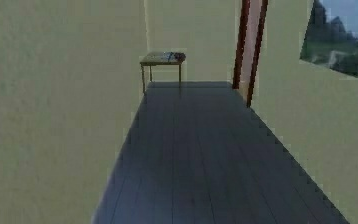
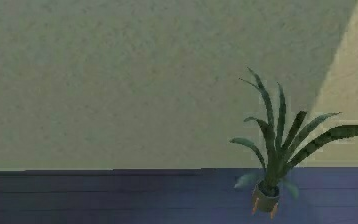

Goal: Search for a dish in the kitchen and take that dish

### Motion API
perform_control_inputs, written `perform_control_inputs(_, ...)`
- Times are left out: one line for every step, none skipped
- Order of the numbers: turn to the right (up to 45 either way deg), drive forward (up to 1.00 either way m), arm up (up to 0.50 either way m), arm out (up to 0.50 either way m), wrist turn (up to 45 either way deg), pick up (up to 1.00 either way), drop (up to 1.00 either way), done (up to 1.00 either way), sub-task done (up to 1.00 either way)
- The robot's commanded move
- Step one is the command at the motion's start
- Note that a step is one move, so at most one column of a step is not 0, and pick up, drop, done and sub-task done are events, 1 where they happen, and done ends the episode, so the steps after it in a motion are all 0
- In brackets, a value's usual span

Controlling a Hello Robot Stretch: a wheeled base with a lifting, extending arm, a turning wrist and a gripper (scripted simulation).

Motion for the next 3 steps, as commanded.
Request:
perform_control_inputs(9.0,0.00,0.00,0.00,0.0,0.00,0.00,0.00,0.00)
perform_control_inputs(0.0,1.00,0.00,0.00,0.0,0.00,0.00,0.00,0.00)
perform_control_inputs(3.0,0.00,0.00,0.00,0.0,0.00,0.00,0.00,0.00)
